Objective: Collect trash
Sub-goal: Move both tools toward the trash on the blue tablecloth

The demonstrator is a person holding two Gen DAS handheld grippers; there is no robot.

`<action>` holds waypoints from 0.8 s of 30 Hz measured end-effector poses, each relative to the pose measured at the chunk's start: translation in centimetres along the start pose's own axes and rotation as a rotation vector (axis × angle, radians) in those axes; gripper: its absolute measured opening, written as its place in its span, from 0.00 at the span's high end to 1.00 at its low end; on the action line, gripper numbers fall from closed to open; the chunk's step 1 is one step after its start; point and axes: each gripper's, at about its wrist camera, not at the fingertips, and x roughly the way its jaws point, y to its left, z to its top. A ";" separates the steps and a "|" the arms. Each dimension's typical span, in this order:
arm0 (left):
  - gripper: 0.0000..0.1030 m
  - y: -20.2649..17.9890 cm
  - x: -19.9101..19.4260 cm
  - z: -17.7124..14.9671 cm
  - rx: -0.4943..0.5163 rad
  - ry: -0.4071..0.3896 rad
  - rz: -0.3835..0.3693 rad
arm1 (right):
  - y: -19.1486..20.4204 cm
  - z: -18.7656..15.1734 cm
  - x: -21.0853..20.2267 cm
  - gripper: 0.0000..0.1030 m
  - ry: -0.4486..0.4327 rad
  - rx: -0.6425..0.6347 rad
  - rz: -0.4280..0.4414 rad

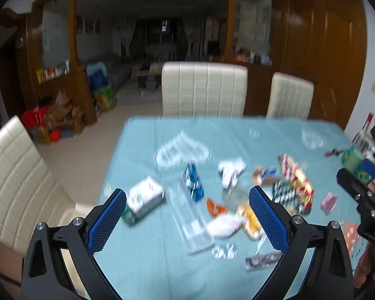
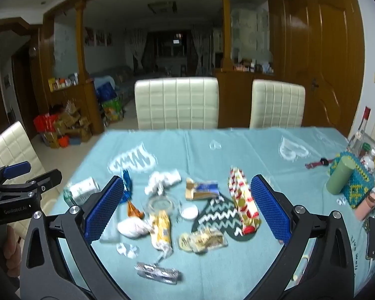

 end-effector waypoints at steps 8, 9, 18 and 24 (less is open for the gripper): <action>0.07 -0.7 7.4 -6.7 -0.001 0.322 -0.031 | -1.2 -6.1 5.8 0.03 0.325 -0.005 0.050; 0.07 -0.5 8.2 -7.7 -0.009 0.361 -0.027 | -1.2 -7.3 6.4 0.03 0.360 -0.003 0.066; 0.07 1.4 9.6 -9.5 -0.014 0.396 -0.010 | 1.7 -12.1 9.8 0.03 0.503 -0.024 0.126; 0.07 0.6 11.5 -7.3 0.024 0.409 -0.041 | 3.2 -13.1 11.7 0.08 0.540 0.009 0.120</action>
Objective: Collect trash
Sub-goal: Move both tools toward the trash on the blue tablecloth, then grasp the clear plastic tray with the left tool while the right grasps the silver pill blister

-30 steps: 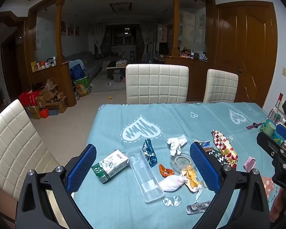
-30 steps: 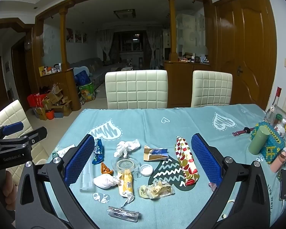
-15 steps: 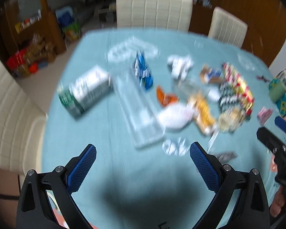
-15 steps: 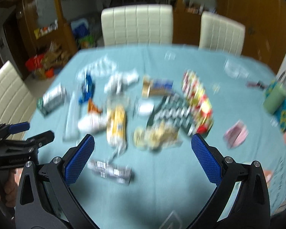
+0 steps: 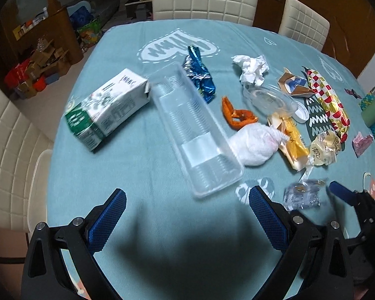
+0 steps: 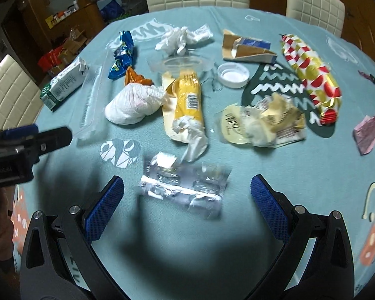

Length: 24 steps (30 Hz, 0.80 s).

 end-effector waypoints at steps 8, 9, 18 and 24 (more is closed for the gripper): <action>0.07 -0.8 3.1 2.6 -0.032 0.076 -0.021 | -0.2 -0.1 0.0 0.26 -0.035 -0.039 -0.032; 0.07 -0.9 3.6 2.7 -0.024 0.088 -0.006 | -0.4 -0.1 -0.2 0.26 -0.037 -0.036 -0.035; 0.51 0.0 3.7 2.6 -0.007 0.101 0.001 | -1.3 0.6 -1.2 0.26 -0.051 -0.035 -0.051; 0.53 0.2 2.0 1.2 -0.005 0.083 -0.030 | -0.2 1.1 -2.1 0.26 -0.082 -0.065 -0.059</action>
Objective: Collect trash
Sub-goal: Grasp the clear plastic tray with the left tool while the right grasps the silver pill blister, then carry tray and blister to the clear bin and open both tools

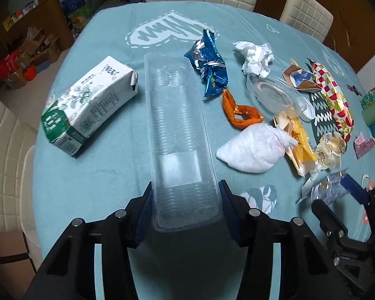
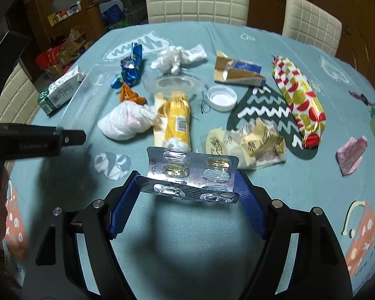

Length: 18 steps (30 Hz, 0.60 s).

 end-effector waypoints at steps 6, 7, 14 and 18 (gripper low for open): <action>0.53 0.9 -2.4 -1.4 -0.012 -0.058 0.001 | 1.4 1.1 -1.6 0.26 -0.049 -0.046 -0.001; 0.53 1.2 -3.1 -1.7 -0.012 -0.077 0.009 | 1.8 1.3 -1.8 0.26 -0.054 -0.053 0.002; 0.53 6.6 -7.9 -1.9 -0.117 -0.242 0.027 | 7.1 3.4 -3.3 0.26 -0.117 -0.159 0.061; 0.52 11.7 -8.6 -2.7 -0.226 -0.250 0.103 | 12.3 4.8 -3.3 0.26 -0.135 -0.256 0.126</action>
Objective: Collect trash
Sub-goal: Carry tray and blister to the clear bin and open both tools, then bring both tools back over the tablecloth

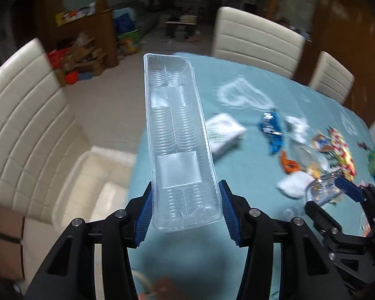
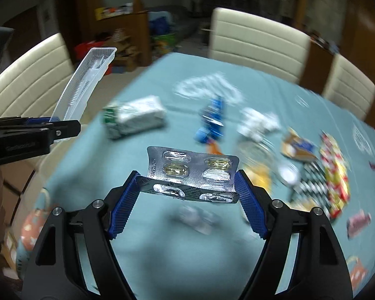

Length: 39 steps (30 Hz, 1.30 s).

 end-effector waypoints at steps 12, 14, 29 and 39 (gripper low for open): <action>0.25 15.7 4.8 -3.7 -0.275 0.129 0.129 | 13.8 4.9 5.9 0.25 0.042 -0.205 0.144; 0.24 17.1 4.7 -3.7 -0.293 0.127 0.129 | 15.4 5.3 6.6 0.25 0.049 -0.231 0.151; 0.09 24.3 4.2 -6.0 -0.474 0.149 0.204 | 24.8 8.9 11.1 0.10 0.045 -0.419 0.274; 0.09 16.8 4.6 -2.5 -0.317 0.114 0.090 | 16.2 7.4 8.9 0.10 0.043 -0.309 0.134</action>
